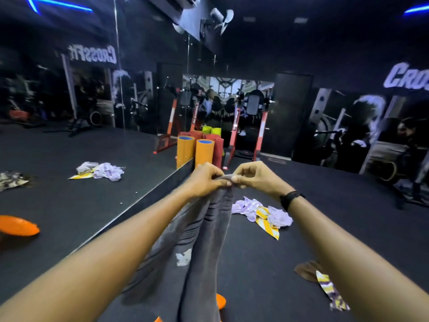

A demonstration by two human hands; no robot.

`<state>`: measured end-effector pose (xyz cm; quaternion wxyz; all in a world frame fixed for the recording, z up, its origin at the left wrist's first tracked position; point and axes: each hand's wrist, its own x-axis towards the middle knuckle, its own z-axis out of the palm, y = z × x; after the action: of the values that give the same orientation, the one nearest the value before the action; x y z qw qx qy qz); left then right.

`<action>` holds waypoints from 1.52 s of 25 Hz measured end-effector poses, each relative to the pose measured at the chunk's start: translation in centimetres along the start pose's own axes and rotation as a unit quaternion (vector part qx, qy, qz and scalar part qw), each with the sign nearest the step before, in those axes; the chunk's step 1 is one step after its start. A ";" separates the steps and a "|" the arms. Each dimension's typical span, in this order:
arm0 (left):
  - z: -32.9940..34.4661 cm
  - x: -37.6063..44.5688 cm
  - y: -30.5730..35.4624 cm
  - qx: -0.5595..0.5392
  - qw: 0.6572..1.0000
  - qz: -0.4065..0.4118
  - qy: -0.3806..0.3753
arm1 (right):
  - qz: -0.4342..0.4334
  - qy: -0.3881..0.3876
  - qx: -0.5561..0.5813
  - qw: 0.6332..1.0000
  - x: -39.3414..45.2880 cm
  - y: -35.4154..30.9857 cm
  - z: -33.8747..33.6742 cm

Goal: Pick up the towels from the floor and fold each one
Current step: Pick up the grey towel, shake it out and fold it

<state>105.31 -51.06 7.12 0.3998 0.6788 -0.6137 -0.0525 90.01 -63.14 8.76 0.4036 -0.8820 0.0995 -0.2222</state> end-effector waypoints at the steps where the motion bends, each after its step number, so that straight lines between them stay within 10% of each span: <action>1: 0.0 0.3 -0.3 -0.013 1.000 -0.005 0.012 | -0.020 0.008 -0.020 1.000 1.2 0.3 -0.2; 8: 0.1 -1.6 -10.4 -0.087 0.986 -0.125 -0.065 | -0.028 0.236 -0.080 0.968 7.4 4.2 -2.9; 17: -2.3 2.4 -7.1 0.011 0.997 -0.054 0.061 | 0.016 -0.085 -0.229 0.970 9.5 2.9 1.6; 25: -6.5 -1.3 -15.6 0.062 0.968 -0.197 -0.140 | 0.078 0.145 -0.289 0.943 11.4 5.8 -1.6; 32: -4.9 0.0 -13.3 -0.276 0.922 -0.270 -0.035 | 0.268 0.197 -0.025 0.943 12.5 5.5 1.1; 35: -2.9 1.7 -10.5 -0.396 0.875 -0.278 -0.024 | 0.299 0.095 0.220 0.924 12.7 3.9 2.8; 38: -1.6 2.9 -9.2 -0.421 0.858 -0.294 0.018 | 0.227 0.013 0.155 0.961 12.6 3.7 4.6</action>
<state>114.21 -53.47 3.82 0.6240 0.5956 -0.2976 -0.4090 103.31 -66.98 7.28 0.5743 -0.7597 0.2665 -0.1484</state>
